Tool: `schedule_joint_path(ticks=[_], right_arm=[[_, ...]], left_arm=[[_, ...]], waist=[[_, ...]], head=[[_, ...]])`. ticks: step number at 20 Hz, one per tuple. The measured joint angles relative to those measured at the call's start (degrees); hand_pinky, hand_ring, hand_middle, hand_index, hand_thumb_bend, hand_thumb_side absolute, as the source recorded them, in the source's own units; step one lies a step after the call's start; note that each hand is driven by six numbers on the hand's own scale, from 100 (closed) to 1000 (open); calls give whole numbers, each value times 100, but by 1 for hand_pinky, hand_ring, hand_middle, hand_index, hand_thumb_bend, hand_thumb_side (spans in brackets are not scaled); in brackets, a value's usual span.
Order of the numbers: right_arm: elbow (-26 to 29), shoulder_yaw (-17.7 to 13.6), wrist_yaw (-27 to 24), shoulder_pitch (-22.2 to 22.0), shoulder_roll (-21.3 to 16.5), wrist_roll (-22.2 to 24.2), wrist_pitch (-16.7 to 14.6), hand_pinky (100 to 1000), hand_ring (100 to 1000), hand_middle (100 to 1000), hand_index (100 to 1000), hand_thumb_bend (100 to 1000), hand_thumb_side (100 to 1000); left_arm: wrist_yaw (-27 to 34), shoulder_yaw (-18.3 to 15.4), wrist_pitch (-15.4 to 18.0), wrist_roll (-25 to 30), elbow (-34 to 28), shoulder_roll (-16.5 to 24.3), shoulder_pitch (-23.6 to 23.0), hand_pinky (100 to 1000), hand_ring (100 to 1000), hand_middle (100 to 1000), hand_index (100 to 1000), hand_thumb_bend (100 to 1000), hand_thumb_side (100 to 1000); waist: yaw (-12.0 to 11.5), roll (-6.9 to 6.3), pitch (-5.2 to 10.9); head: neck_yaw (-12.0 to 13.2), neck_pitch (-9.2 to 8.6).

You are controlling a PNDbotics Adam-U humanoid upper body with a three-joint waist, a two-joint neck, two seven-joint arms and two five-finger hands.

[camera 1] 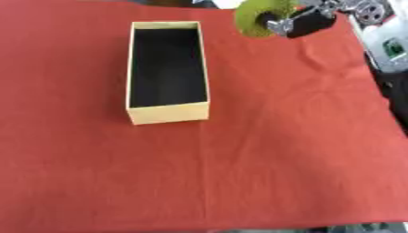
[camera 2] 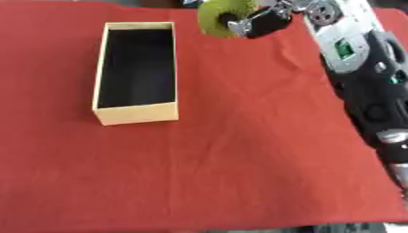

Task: Pick up objects on the table and place them in the box.

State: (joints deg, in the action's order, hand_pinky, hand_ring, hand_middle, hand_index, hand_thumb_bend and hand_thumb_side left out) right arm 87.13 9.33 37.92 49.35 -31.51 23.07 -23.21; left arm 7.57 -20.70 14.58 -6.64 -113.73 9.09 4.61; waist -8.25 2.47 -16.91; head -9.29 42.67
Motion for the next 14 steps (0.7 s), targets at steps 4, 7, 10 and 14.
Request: schedule_joint_path(ticks=[4, 7, 10, 14], right_arm=[[25, 155, 476, 274, 571, 31, 135, 775, 622, 488, 593, 100, 100], [-37, 297, 1000, 418, 1061, 30, 290, 773, 620, 491, 597, 100, 100], [-254, 413, 1551, 485, 1516, -74, 476, 760, 612, 489, 596, 100, 100], [-650, 475, 2216, 491, 2007, -386, 769, 758, 615, 492, 599, 100, 100]], left_arm=[[8, 0, 0, 0, 0, -3, 2, 591, 835, 854, 682, 199, 730], [22, 2, -1, 1, 0, -31, 16, 591, 835, 854, 682, 199, 730], [30, 3, -8, 8, 0, -49, 44, 591, 836, 855, 682, 200, 732], [45, 13, -28, 28, 0, -53, 55, 591, 837, 856, 682, 201, 734]], waist=[[-39, -2, -1], [-76, -6, -10], [-103, -7, -30], [-141, -6, -47]], head=[[4, 0], [4, -3], [7, -28], [24, -54]])
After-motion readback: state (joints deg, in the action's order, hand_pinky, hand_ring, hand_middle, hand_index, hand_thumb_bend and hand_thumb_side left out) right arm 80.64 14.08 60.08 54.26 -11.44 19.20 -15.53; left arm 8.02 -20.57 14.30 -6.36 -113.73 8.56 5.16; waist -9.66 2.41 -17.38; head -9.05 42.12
